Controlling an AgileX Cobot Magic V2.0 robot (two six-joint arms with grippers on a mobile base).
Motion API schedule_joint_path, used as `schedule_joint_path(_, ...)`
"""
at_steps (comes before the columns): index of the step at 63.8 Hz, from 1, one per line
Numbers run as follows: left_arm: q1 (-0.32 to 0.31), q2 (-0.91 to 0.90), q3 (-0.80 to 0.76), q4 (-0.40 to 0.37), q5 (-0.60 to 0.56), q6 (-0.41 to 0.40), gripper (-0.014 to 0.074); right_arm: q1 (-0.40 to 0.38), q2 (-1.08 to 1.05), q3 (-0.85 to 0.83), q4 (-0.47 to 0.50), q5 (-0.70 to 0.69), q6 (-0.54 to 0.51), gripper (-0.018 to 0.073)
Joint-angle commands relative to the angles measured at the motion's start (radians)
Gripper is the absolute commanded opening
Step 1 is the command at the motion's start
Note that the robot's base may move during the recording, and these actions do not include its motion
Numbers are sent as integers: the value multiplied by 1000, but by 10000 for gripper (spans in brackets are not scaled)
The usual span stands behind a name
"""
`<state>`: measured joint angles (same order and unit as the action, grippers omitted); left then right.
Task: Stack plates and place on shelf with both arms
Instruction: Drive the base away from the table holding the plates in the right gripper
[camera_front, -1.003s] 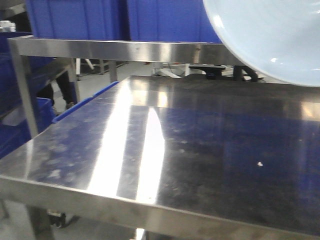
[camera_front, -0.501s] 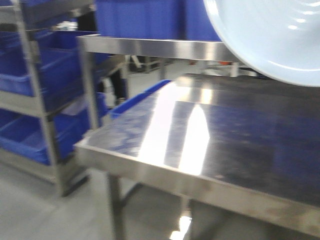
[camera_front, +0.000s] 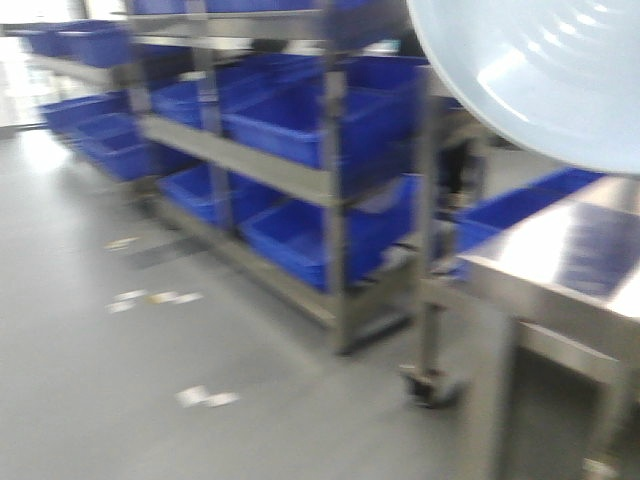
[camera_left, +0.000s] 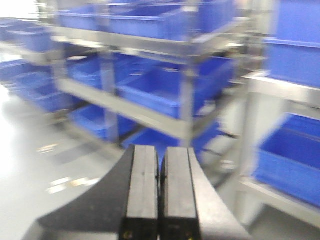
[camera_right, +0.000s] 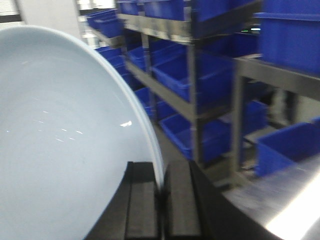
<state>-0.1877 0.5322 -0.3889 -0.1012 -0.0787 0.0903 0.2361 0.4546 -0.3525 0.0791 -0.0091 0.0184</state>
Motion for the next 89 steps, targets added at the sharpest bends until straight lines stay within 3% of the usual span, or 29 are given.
schedule_joint_path(1,0,4,-30,-3,-90,-9,80,-5,0,-31,5,-100,0,48)
schedule_joint_path(89,0,4,-30,-3,-90,-9,80,-5,0,-31,5,-100,0,48)
